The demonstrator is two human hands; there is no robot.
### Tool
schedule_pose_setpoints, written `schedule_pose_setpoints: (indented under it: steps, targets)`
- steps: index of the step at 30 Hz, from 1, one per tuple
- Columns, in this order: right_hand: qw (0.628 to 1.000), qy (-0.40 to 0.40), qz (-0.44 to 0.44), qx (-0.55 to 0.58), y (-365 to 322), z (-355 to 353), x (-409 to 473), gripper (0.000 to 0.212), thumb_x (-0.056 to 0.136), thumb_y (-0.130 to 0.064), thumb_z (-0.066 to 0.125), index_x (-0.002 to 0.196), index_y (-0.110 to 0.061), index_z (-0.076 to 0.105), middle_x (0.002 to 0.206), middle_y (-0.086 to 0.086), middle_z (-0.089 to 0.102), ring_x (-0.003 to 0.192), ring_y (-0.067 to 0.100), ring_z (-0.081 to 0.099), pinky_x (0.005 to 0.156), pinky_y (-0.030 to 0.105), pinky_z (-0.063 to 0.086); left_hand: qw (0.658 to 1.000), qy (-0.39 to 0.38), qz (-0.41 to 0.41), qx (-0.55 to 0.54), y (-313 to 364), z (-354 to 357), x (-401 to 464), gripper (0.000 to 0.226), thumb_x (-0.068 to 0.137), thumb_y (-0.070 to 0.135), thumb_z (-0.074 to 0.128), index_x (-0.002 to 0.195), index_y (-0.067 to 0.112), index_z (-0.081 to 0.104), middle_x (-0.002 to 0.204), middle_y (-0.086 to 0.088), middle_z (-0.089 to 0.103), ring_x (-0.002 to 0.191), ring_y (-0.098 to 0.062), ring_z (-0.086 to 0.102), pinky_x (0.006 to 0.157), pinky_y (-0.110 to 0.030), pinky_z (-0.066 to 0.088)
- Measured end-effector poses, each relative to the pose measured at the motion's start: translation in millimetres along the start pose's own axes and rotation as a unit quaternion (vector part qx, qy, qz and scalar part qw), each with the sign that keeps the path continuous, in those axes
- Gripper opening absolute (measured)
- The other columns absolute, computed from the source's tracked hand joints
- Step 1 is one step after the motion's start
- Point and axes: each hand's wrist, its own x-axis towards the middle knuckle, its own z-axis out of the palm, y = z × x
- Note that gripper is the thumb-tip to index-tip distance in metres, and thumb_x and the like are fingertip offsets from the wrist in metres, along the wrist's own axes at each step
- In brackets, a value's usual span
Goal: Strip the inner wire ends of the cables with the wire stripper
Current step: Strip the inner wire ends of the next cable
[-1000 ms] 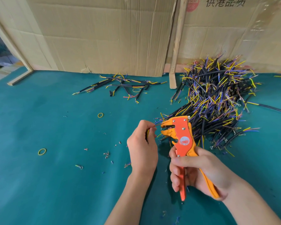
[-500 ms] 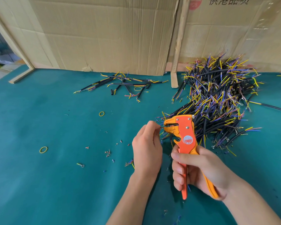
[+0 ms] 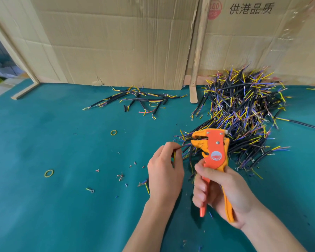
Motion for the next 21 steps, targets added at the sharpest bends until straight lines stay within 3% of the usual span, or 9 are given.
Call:
schedule_pose_setpoints:
  steps: [5, 7, 9, 10, 12, 14, 17, 19, 21]
  targets:
    - [0.995, -0.078, -0.044, 0.037, -12.6, -10.0, -1.9, 0.032, 0.071, -0.012, 0.083, 0.092, -0.007, 0.059, 0.077, 0.018, 0.050, 0.067, 0.035, 0.056, 0.065, 0.046, 0.054, 0.998, -0.005, -0.059, -0.006, 30.4, 6.6, 25.6, 0.008, 0.090, 0.016, 0.065, 0.085, 0.022, 0.068, 0.075, 0.008, 0.068, 0.071, -0.013, 0.061, 0.073, -0.038, 0.052]
    - [0.994, -0.075, -0.056, 0.051, -14.7, -12.6, -2.2, 0.041, 0.066, -0.014, 0.089, 0.095, -0.007, 0.061, 0.078, 0.019, 0.052, 0.071, 0.037, 0.058, 0.068, 0.047, 0.055, 0.990, -0.089, -0.088, -0.070, 49.8, 17.3, 52.7, 0.015, 0.092, 0.033, 0.062, 0.084, 0.021, 0.068, 0.075, 0.009, 0.071, 0.073, -0.009, 0.065, 0.075, -0.034, 0.053]
    - [0.990, -0.085, -0.070, 0.087, -15.0, -14.7, -2.8, 0.044, 0.064, -0.015, 0.090, 0.096, -0.008, 0.061, 0.080, 0.017, 0.052, 0.073, 0.036, 0.058, 0.072, 0.047, 0.056, 0.940, -0.225, -0.165, -0.198, 65.8, 25.9, 86.5, 0.043, 0.097, 0.052, 0.048, 0.092, 0.017, 0.072, 0.084, 0.004, 0.075, 0.082, -0.011, 0.072, 0.078, -0.029, 0.055]
    - [0.988, -0.087, -0.074, 0.107, -15.4, -15.7, -3.1, 0.044, 0.064, -0.015, 0.090, 0.097, -0.008, 0.061, 0.081, 0.017, 0.052, 0.074, 0.034, 0.058, 0.073, 0.046, 0.056, 0.923, -0.254, -0.185, -0.220, 66.4, 29.9, 102.5, 0.053, 0.100, 0.056, 0.043, 0.095, 0.013, 0.074, 0.089, 0.000, 0.076, 0.087, -0.015, 0.073, 0.079, -0.029, 0.054]
    - [0.985, -0.077, -0.074, 0.133, -15.9, -17.5, -2.1, 0.046, 0.063, -0.014, 0.090, 0.098, -0.009, 0.061, 0.083, 0.016, 0.052, 0.075, 0.033, 0.058, 0.074, 0.046, 0.057, 0.953, -0.218, -0.168, -0.129, 54.6, 34.6, 133.9, 0.051, 0.099, 0.052, 0.045, 0.091, 0.010, 0.074, 0.093, -0.009, 0.076, 0.094, -0.027, 0.071, 0.079, -0.036, 0.051]
    - [0.986, -0.059, -0.073, 0.136, -15.7, -17.5, -0.4, 0.048, 0.060, -0.013, 0.090, 0.097, -0.008, 0.060, 0.083, 0.017, 0.053, 0.075, 0.033, 0.059, 0.073, 0.046, 0.057, 0.973, -0.145, -0.169, 0.058, 27.0, 34.1, 158.9, 0.030, 0.093, 0.037, 0.052, 0.096, 0.013, 0.070, 0.103, -0.014, 0.072, 0.101, -0.035, 0.065, 0.078, -0.038, 0.048]
    - [0.988, -0.066, -0.058, 0.128, -12.8, -12.7, 0.5, 0.038, 0.064, -0.009, 0.084, 0.095, -0.008, 0.063, 0.081, 0.019, 0.053, 0.073, 0.036, 0.059, 0.072, 0.048, 0.057, 0.923, -0.157, -0.240, 0.257, -21.6, 25.0, 169.5, 0.032, 0.091, 0.026, 0.056, 0.120, 0.013, 0.055, 0.126, -0.015, 0.060, 0.117, -0.038, 0.058, 0.086, -0.040, 0.046]
    - [0.990, -0.070, -0.042, 0.116, -10.6, -9.1, 0.4, 0.035, 0.065, -0.008, 0.082, 0.095, -0.007, 0.063, 0.081, 0.020, 0.054, 0.073, 0.038, 0.059, 0.070, 0.049, 0.057, 0.901, -0.196, -0.235, 0.306, -45.6, 24.8, 164.4, 0.039, 0.092, 0.033, 0.060, 0.122, 0.009, 0.052, 0.128, -0.017, 0.058, 0.118, -0.040, 0.057, 0.088, -0.043, 0.048]
    - [0.991, -0.079, -0.027, 0.104, -8.3, -6.8, 0.7, 0.035, 0.066, -0.006, 0.081, 0.096, -0.005, 0.062, 0.081, 0.021, 0.053, 0.073, 0.039, 0.059, 0.070, 0.051, 0.056, 0.902, -0.202, -0.201, 0.325, -59.1, 28.5, 160.7, 0.032, 0.092, 0.029, 0.058, 0.116, 0.008, 0.054, 0.122, -0.017, 0.060, 0.112, -0.041, 0.059, 0.081, -0.041, 0.046]
